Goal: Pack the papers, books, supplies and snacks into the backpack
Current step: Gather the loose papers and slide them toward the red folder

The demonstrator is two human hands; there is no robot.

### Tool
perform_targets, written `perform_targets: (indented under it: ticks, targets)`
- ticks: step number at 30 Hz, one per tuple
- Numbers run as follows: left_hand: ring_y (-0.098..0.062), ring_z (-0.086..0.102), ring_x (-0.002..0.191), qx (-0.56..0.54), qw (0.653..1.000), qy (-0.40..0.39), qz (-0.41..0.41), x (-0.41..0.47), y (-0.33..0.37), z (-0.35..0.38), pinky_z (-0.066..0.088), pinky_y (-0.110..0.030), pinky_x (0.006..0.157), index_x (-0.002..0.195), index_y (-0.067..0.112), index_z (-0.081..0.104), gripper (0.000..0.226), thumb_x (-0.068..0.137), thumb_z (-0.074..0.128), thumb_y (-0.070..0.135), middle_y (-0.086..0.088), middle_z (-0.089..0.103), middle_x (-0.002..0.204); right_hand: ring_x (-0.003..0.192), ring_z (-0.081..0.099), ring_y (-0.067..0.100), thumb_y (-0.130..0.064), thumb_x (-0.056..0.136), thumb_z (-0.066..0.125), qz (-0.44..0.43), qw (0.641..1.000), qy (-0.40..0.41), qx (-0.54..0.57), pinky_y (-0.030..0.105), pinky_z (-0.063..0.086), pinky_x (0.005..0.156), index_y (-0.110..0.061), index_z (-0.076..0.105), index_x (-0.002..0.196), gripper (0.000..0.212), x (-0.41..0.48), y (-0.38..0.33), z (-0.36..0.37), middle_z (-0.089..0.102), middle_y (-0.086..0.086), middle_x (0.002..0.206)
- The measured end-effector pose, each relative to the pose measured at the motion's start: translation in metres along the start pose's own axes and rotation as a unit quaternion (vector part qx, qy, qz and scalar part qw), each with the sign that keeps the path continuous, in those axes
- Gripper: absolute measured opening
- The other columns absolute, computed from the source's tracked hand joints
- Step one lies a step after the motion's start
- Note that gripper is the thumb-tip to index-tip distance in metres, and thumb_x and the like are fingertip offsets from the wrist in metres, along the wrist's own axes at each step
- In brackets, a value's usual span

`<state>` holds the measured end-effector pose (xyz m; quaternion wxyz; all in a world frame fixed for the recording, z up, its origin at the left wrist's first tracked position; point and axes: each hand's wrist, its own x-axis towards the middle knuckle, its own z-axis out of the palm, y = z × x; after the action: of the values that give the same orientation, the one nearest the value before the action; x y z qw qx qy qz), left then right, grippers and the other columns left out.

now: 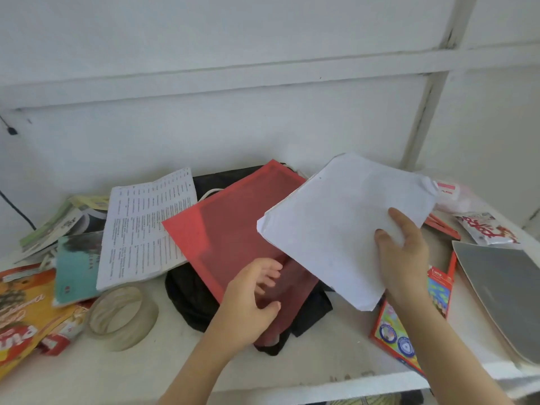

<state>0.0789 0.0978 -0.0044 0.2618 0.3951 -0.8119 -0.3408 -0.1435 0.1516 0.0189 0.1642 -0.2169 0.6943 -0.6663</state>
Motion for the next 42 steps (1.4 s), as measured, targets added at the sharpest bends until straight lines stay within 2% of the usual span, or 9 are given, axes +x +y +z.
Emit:
perform_targets:
  ticks: [3,6,10,15,23,26,29,31,42]
  targets:
    - [0.004,0.044,0.106,0.076,0.994,0.075,0.036,-0.001,-0.019,0.002,0.031,-0.012,0.091,0.093,0.043,0.054,0.040,0.066,0.079,0.028,0.024,0.050,0.111,0.093,0.048,0.012,-0.007,0.092,0.048,-0.015,0.999,0.029,-0.044,0.021,0.036,0.077,-0.025,0.051,0.132,0.043,-0.012,0.000,-0.013,0.049,-0.009,0.112]
    - [-0.011,0.040,0.121,0.168,0.983,0.062,0.039,-0.003,-0.033,-0.002,0.023,-0.031,0.103,0.091,0.040,0.067,0.029,0.071,0.055,0.058,0.012,0.049,0.130,0.089,0.045,0.011,-0.005,0.092,0.048,-0.050,0.992,0.031,-0.109,0.015,0.031,0.073,-0.024,0.052,0.131,0.043,-0.022,-0.006,-0.030,0.051,-0.005,0.113]
    - [-0.027,0.047,0.124,0.287,0.957,0.012,0.033,-0.008,-0.038,0.001,0.024,-0.045,0.104,0.103,0.036,0.069,0.044,0.079,0.040,0.058,-0.004,0.053,0.134,0.089,0.045,0.014,-0.006,0.092,0.048,-0.048,0.985,0.018,-0.167,0.022,0.033,0.078,-0.027,0.053,0.130,0.044,-0.032,-0.011,-0.044,0.056,0.003,0.126]
    - [-0.034,0.053,0.120,0.387,0.921,-0.019,0.032,-0.005,-0.040,0.002,0.032,-0.054,0.098,0.111,0.032,0.068,0.049,0.083,0.035,0.057,-0.014,0.055,0.132,0.083,0.045,0.017,-0.008,0.093,0.048,-0.043,0.978,0.008,-0.202,0.025,0.032,0.068,-0.028,0.052,0.131,0.043,-0.044,-0.014,-0.050,0.055,0.002,0.110]
    - [-0.027,0.040,0.131,0.317,0.946,0.029,0.061,0.003,-0.041,-0.008,0.033,-0.049,0.106,0.143,0.016,0.032,0.092,0.071,0.038,0.072,-0.008,0.041,0.143,0.091,0.051,0.022,-0.009,0.093,0.049,-0.017,0.977,-0.018,-0.213,0.031,0.042,0.076,-0.028,0.053,0.129,0.042,-0.054,-0.018,-0.063,0.052,-0.001,0.108]
    - [-0.022,0.034,0.133,0.273,0.959,0.033,0.068,0.008,-0.040,-0.015,0.034,-0.043,0.107,0.147,0.021,0.020,0.103,0.065,0.056,0.073,-0.003,0.034,0.146,0.097,0.054,0.024,-0.009,0.092,0.052,-0.006,0.974,-0.048,-0.220,0.036,0.047,0.082,-0.030,0.056,0.126,0.041,-0.055,-0.023,-0.070,0.054,-0.002,0.113]
    - [-0.022,0.035,0.130,0.259,0.962,0.021,0.080,0.015,-0.036,-0.024,0.034,-0.041,0.106,0.148,0.029,0.011,0.111,0.061,0.067,0.068,0.000,0.032,0.146,0.086,0.062,0.019,-0.009,0.092,0.055,0.040,0.975,-0.111,-0.188,0.024,0.053,0.063,-0.036,0.060,0.118,0.038,-0.053,-0.029,-0.082,0.057,-0.006,0.111]
    - [-0.019,0.031,0.132,0.256,0.963,0.008,0.085,0.020,-0.033,-0.029,0.031,-0.038,0.107,0.149,0.032,0.006,0.114,0.061,0.068,0.068,0.003,0.027,0.148,0.077,0.061,0.008,-0.009,0.091,0.057,0.054,0.964,-0.164,-0.202,0.011,0.045,0.048,-0.039,0.060,0.111,0.036,-0.048,-0.033,-0.091,0.056,-0.010,0.106]
    - [-0.010,0.016,0.139,0.217,0.972,-0.059,0.071,0.032,-0.026,-0.043,0.021,-0.032,0.111,0.147,0.036,-0.007,0.127,0.054,0.075,0.065,0.013,0.012,0.154,0.087,0.070,0.024,-0.013,0.086,0.064,0.109,0.902,-0.299,-0.293,0.046,0.052,0.091,-0.040,0.070,0.097,0.030,-0.021,-0.048,-0.108,0.070,-0.003,0.104]
